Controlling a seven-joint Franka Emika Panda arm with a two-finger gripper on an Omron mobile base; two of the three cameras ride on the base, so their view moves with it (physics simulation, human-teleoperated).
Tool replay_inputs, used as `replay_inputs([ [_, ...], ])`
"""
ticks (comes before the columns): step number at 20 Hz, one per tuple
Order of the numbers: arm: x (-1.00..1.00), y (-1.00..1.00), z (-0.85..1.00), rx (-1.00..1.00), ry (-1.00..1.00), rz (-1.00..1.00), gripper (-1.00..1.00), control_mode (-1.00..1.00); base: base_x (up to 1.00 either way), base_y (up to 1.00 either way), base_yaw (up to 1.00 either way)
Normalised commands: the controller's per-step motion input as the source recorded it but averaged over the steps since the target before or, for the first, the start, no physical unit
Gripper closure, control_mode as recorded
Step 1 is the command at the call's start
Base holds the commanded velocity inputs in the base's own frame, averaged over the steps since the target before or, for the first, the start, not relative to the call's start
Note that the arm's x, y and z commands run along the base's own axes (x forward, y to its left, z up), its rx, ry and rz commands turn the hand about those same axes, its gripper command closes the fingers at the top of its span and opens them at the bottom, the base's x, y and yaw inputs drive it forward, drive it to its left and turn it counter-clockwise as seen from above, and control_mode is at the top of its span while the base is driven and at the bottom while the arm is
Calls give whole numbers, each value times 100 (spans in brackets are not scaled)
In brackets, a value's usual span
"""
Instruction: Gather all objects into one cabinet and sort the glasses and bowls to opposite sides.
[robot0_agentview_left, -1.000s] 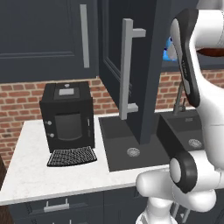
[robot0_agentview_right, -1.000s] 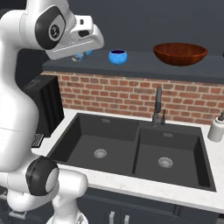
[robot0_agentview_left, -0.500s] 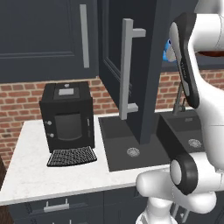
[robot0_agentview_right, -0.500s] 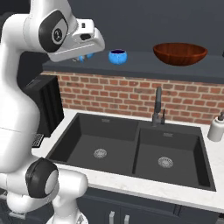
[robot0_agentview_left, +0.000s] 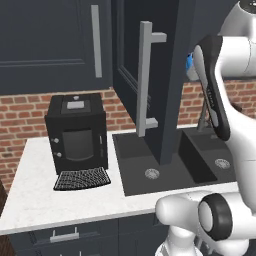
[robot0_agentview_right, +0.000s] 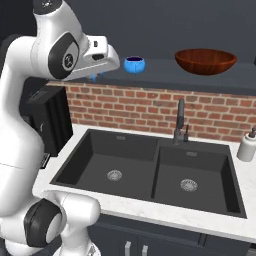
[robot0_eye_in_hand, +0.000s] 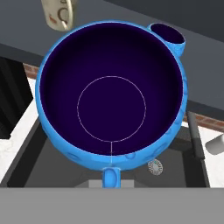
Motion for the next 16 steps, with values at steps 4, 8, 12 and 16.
replay_inputs([
  [4,0,3,-20,0,-7,0,100,-100,0,0,0],
  [8,5,3,-4,0,-6,0,100,-100,0,0,0],
  [12,12,1,0,0,-1,0,100,-100,0,0,0],
  [16,13,1,8,0,4,0,100,-100,0,0,0],
])
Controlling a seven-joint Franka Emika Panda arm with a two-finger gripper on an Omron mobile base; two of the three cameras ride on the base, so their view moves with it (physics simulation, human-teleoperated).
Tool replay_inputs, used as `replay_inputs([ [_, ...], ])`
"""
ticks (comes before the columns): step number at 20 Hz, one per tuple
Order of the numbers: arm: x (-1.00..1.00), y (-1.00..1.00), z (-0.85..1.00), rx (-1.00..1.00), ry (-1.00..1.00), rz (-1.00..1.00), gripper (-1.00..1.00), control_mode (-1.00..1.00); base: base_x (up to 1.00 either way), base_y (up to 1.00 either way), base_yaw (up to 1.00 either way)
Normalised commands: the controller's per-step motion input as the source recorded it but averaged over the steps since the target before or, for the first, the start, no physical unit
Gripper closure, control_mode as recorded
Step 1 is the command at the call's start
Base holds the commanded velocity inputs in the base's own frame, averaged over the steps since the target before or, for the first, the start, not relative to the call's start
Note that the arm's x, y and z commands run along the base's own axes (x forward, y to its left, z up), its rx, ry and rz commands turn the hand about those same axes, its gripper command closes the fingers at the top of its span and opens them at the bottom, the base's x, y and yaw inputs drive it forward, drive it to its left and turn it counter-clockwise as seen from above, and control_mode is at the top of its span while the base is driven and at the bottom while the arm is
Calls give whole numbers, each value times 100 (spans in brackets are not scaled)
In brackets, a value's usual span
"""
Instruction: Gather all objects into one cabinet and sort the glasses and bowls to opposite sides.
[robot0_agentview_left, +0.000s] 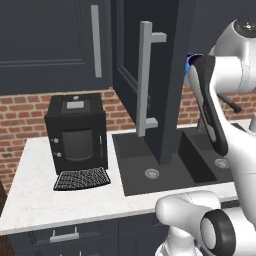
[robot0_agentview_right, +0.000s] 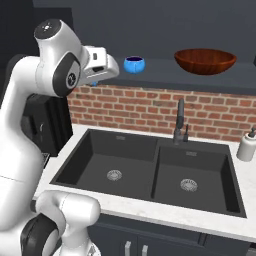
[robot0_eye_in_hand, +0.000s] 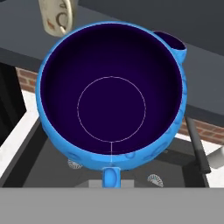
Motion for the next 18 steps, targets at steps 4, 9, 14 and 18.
replay_inputs([
  [4,12,0,9,0,10,0,100,-100,0,0,0],
  [9,19,2,9,-1,15,0,100,-100,0,0,0],
  [14,27,8,11,-3,16,0,100,-100,0,0,0],
  [18,19,8,2,-3,8,0,100,-100,0,0,0],
])
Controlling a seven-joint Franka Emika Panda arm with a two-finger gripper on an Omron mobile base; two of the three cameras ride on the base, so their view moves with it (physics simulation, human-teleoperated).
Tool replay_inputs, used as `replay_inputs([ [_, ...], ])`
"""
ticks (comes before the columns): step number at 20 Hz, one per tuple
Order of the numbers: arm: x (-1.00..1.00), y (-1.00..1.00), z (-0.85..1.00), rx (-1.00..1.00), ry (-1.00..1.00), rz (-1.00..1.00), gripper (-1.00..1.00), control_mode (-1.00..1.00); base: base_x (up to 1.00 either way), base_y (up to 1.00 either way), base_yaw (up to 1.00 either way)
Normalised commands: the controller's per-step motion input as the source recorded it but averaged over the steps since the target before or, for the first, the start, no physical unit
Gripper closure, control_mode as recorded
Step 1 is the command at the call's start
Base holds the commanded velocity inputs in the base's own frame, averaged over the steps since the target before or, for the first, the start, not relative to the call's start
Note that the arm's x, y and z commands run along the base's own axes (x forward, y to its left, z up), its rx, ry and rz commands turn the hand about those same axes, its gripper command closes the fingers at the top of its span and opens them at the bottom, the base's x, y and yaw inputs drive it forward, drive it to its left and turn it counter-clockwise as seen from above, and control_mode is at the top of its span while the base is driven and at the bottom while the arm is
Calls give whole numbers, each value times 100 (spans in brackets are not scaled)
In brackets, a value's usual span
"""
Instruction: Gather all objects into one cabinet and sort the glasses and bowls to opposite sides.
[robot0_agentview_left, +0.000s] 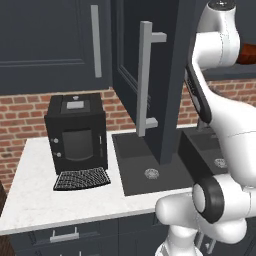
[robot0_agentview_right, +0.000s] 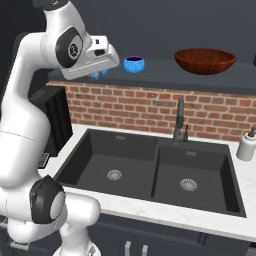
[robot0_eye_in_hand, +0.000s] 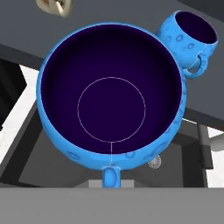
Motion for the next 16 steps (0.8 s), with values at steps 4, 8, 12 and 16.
replay_inputs([
  [4,3,1,0,0,1,0,100,-100,0,0,0],
  [8,0,0,-14,0,-11,0,100,-100,0,0,0],
  [12,0,0,-23,0,-17,0,100,-100,0,0,0],
  [16,0,0,-20,0,-11,0,100,-100,0,0,0],
])
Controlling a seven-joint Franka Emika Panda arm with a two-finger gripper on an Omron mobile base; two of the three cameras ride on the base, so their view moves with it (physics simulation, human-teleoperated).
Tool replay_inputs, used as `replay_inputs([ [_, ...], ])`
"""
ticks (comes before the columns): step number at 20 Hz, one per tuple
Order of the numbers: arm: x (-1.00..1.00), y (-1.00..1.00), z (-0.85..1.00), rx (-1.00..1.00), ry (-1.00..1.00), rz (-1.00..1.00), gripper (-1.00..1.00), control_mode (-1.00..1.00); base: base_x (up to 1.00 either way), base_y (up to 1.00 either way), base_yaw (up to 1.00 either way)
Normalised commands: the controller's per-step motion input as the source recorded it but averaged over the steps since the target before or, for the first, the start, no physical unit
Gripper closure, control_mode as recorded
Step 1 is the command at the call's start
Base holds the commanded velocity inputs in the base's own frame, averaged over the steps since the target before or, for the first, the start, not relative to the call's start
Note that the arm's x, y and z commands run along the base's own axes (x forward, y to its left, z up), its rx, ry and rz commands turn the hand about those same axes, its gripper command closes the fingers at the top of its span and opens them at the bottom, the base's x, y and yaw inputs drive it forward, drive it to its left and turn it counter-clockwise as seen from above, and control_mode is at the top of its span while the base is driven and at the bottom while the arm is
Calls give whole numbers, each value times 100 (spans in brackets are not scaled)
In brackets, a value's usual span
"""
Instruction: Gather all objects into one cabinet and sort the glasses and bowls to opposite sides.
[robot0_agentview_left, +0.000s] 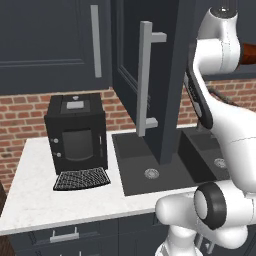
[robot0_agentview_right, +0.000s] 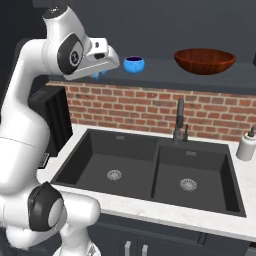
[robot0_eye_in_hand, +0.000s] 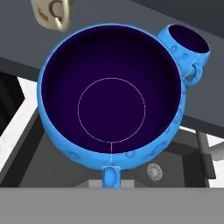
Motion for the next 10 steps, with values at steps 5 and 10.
replay_inputs([
  [5,0,0,-15,0,-2,0,100,-100,0,0,0],
  [10,1,0,-4,0,0,0,100,-100,0,0,0],
])
